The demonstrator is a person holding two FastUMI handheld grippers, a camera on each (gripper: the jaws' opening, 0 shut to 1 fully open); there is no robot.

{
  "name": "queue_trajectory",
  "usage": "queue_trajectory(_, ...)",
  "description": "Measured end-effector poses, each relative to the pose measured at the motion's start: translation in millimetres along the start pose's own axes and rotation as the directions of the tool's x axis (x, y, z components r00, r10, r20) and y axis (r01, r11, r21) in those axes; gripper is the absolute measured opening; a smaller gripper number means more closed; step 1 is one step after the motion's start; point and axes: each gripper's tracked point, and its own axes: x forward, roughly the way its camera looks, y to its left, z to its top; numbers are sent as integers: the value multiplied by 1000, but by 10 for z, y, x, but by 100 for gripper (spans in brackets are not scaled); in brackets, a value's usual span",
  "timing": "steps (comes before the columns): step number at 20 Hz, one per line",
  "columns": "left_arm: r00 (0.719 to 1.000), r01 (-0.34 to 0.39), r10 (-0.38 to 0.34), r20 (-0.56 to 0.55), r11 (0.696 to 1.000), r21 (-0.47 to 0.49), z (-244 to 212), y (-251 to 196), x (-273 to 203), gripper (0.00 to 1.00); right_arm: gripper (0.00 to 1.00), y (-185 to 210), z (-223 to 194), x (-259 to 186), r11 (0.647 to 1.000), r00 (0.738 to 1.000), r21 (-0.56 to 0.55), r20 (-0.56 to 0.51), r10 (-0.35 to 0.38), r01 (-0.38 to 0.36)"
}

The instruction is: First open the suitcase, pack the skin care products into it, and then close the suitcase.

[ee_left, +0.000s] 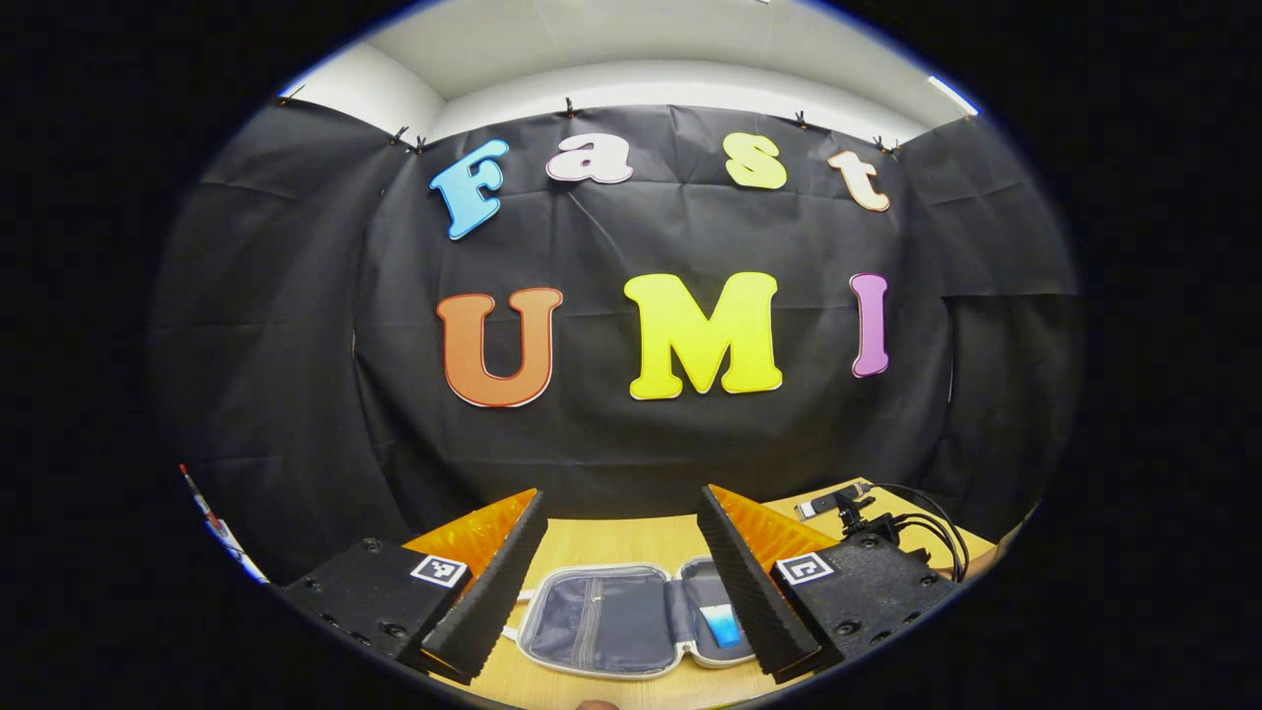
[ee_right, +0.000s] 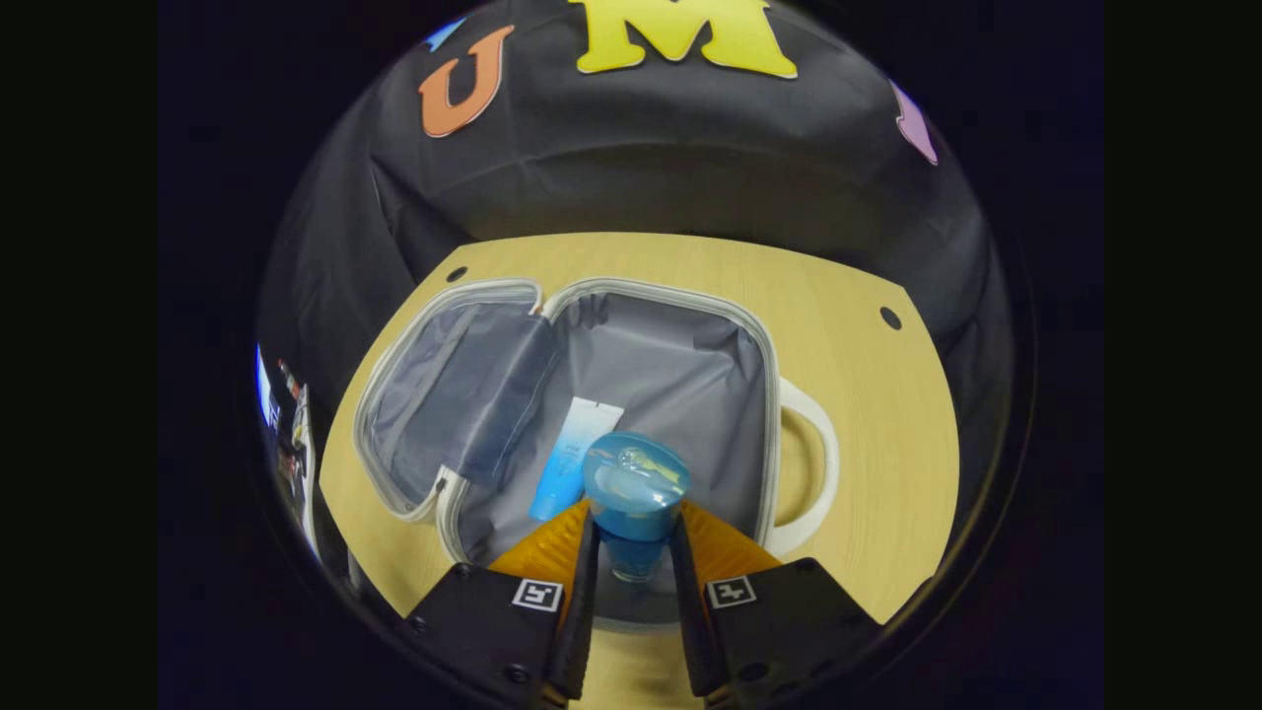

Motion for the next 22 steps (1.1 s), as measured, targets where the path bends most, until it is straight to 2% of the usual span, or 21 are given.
queue_trajectory(1, 1000, -5, 5, -3, 1000, -3, 4, 22, -24, 98, 34, -10, 40, 56, 1000, 1000, 15, -3, -4, 4)
queue_trajectory(4, 1000, -10, 10, -24, 1000, -16, -62, 77, -81, 98, 36, -48, 142, 233, 996, 999, 71, -29, -43, 45)
queue_trajectory(7, 999, 22, -23, -31, 1000, -9, -146, 116, -109, 98, 34, -58, 166, 450, 993, 996, 93, -55, -73, 78)
queue_trajectory(10, 997, -26, 27, -72, 1000, 13, -314, 313, -144, 98, 36, -94, 88, 620, 985, 987, 123, -123, -102, 117)
queue_trajectory(13, 996, 2, -6, -92, 999, -41, -422, 383, -182, 98, 36, -111, 54, 716, 975, 981, 167, -153, -122, 147)
queue_trajectory(15, 996, 5, -11, -87, 998, -65, -501, 574, -196, 98, 36, -118, 5, 737, 970, 975, 178, -177, -134, 166)
queue_trajectory(18, 986, -69, 57, -157, 995, -69, -783, 1037, -232, 98, 36, -131, -93, 771, 967, 966, 172, -212, -149, 187)
queue_trajectory(20, 979, -108, 85, -183, 987, -118, -876, 1288, -245, 99, 37, -118, -72, 776, 967, 967, 173, -205, -151, 188)
queue_trajectory(22, 981, -88, 56, -187, 982, -165, -981, 1393, -227, 98, 40, -77, -52, 741, 969, 970, 176, -199, -140, 176)
